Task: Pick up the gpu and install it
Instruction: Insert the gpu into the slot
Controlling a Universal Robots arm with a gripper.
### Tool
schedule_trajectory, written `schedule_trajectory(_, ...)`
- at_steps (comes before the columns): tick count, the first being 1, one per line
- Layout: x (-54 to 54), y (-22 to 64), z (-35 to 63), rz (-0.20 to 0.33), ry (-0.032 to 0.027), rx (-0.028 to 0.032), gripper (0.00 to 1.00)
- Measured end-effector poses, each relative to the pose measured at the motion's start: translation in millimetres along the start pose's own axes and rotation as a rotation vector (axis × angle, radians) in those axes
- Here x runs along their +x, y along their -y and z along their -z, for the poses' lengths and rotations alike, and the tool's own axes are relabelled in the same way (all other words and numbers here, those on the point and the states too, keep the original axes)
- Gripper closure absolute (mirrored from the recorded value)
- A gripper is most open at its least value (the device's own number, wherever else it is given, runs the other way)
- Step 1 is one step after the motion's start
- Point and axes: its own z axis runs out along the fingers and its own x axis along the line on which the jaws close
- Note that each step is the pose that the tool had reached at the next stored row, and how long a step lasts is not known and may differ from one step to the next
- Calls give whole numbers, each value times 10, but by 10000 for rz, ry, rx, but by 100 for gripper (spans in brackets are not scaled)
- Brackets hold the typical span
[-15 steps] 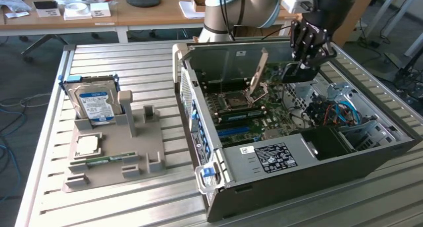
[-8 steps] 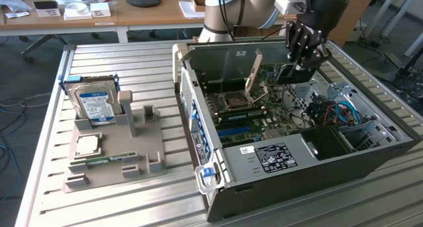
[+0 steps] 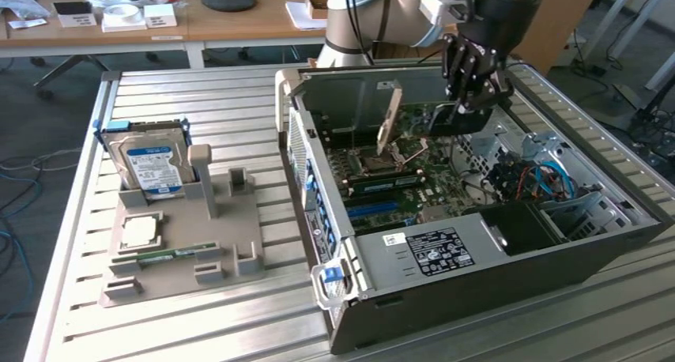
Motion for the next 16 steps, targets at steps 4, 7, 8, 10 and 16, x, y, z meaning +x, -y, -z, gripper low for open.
schedule_trajectory(4, 5, -50, 2, 0, -1, 1, 73)
schedule_trajectory(7, 9, -99, 4, 0, 0, 5, 73)
schedule_trajectory(8, 11, -116, 4, -1, 0, 7, 73)
schedule_trajectory(10, 12, -142, 5, 0, 1, 13, 73)
schedule_trajectory(16, 19, -190, 2, -6, 260, 89, 73)
